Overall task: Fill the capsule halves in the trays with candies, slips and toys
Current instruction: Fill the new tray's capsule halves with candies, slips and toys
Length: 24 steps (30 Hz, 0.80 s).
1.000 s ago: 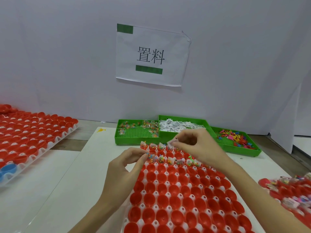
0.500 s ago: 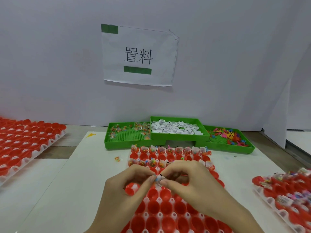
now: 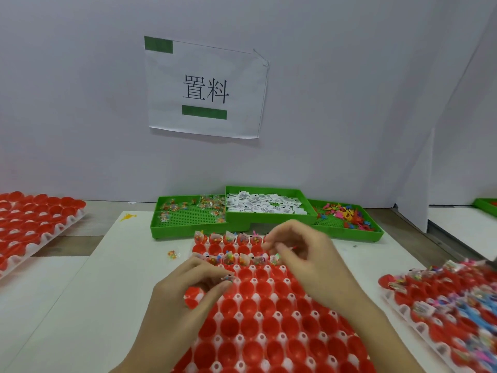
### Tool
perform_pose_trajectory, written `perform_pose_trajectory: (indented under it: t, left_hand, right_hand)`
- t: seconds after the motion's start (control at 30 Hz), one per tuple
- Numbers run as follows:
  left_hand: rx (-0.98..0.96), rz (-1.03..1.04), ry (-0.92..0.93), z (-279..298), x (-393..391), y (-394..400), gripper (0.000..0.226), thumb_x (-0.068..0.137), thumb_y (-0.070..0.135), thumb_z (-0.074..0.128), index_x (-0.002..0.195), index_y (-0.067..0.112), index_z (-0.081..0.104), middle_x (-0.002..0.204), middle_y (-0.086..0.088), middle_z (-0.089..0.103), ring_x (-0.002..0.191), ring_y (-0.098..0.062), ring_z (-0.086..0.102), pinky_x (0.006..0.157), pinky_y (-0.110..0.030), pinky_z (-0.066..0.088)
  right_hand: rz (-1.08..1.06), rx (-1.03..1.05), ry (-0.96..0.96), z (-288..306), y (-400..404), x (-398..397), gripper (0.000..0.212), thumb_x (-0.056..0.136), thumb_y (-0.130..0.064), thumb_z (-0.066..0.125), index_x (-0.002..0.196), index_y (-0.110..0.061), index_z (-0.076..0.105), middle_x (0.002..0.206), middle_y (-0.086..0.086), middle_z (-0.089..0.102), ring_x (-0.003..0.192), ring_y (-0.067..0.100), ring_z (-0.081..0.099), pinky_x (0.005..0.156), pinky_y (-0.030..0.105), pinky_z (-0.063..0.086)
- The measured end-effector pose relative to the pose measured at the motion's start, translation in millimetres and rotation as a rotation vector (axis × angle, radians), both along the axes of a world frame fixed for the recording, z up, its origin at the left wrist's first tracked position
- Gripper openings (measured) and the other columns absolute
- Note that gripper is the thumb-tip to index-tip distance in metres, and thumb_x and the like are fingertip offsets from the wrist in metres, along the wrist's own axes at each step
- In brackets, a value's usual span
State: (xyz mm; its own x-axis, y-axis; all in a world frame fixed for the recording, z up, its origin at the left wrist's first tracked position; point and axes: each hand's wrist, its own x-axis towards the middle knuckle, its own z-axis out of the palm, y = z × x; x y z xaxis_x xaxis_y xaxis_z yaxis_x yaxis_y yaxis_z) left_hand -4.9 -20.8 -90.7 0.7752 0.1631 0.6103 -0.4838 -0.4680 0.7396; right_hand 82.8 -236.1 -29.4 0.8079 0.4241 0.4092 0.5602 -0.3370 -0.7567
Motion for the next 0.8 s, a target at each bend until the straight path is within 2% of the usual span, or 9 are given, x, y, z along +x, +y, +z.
perform_pose_trajectory:
  t: [0.1,0.17,0.23,0.3,0.37,0.47,0.57,0.67,0.8]
  left_hand:
    - [-0.014,-0.002,0.002,1,-2,2,0.013,0.083,0.020,0.078,0.089,0.032,0.076,0.087,0.005,0.070,0.079,-0.017,0.068,0.072,-0.017,0.052]
    - [-0.017,0.003,0.013,1,-3,3,0.012,0.084,0.023,0.077,0.090,0.033,0.075,0.088,0.006,0.072,0.080,-0.016,0.068,0.072,-0.016,0.052]
    - [-0.021,0.021,0.044,-1,-2,5,0.010,0.084,0.025,0.078,0.090,0.033,0.075,0.087,0.008,0.073,0.080,-0.015,0.069,0.072,-0.016,0.053]
    - [-0.031,0.030,0.068,-2,-2,7,0.007,0.084,0.028,0.078,0.089,0.031,0.075,0.084,0.010,0.074,0.079,-0.013,0.068,0.072,-0.014,0.052]
    - [-0.042,0.034,0.070,-2,-2,8,0.006,0.083,0.032,0.077,0.087,0.030,0.075,0.081,0.010,0.074,0.076,-0.012,0.068,0.071,-0.013,0.050]
    - [-0.055,0.042,0.072,0,-2,10,0.005,0.082,0.034,0.078,0.085,0.032,0.076,0.078,0.011,0.074,0.075,-0.012,0.067,0.070,-0.012,0.049]
    - [-0.039,0.038,0.061,0,-2,11,0.005,0.082,0.033,0.078,0.086,0.031,0.076,0.078,0.012,0.074,0.074,-0.013,0.067,0.070,-0.014,0.051]
    - [-0.040,0.033,0.051,-1,-1,12,0.004,0.082,0.031,0.078,0.085,0.030,0.076,0.078,0.012,0.073,0.072,-0.013,0.066,0.069,-0.016,0.051]
    - [-0.028,0.032,0.045,-1,1,14,0.005,0.083,0.030,0.079,0.085,0.033,0.075,0.079,0.013,0.074,0.073,-0.013,0.067,0.069,-0.015,0.051]
  right_hand:
    - [-0.228,0.065,-0.020,-2,-17,33,0.032,0.097,0.004,0.057,0.094,-0.024,0.070,0.086,-0.009,0.075,0.082,0.009,0.072,0.073,0.027,0.062]
    - [-0.399,0.036,-0.031,-8,-28,65,0.027,0.097,0.004,0.057,0.096,-0.020,0.070,0.084,-0.007,0.073,0.080,0.008,0.071,0.077,0.030,0.062]
    - [-0.520,-0.080,-0.015,-12,-38,102,0.022,0.098,0.002,0.057,0.101,-0.013,0.071,0.093,0.001,0.074,0.088,0.013,0.070,0.089,0.037,0.060]
    - [-0.587,-0.240,0.025,-14,-48,136,0.019,0.099,0.000,0.058,0.107,-0.008,0.074,0.106,0.010,0.075,0.099,0.021,0.069,0.098,0.036,0.054]
    - [-0.605,-0.376,0.060,-14,-56,164,0.017,0.098,-0.002,0.061,0.106,-0.004,0.076,0.113,0.015,0.074,0.107,0.026,0.068,0.100,0.035,0.049]
    - [-0.572,-0.537,0.117,-17,-63,190,0.015,0.096,-0.006,0.067,0.107,-0.004,0.077,0.118,0.017,0.073,0.108,0.028,0.067,0.098,0.035,0.049]
    - [-0.509,-0.654,0.176,-20,-62,208,0.027,0.091,-0.009,0.074,0.118,-0.006,0.074,0.125,0.014,0.070,0.113,0.028,0.065,0.101,0.037,0.049]
    - [-0.434,-0.680,0.262,-22,-61,222,0.039,0.088,-0.013,0.078,0.126,-0.012,0.070,0.127,0.010,0.070,0.109,0.024,0.064,0.102,0.037,0.049]
    - [-0.392,-0.678,0.323,-24,-65,233,0.036,0.088,-0.011,0.076,0.123,-0.012,0.069,0.119,0.009,0.071,0.107,0.025,0.063,0.099,0.038,0.050]
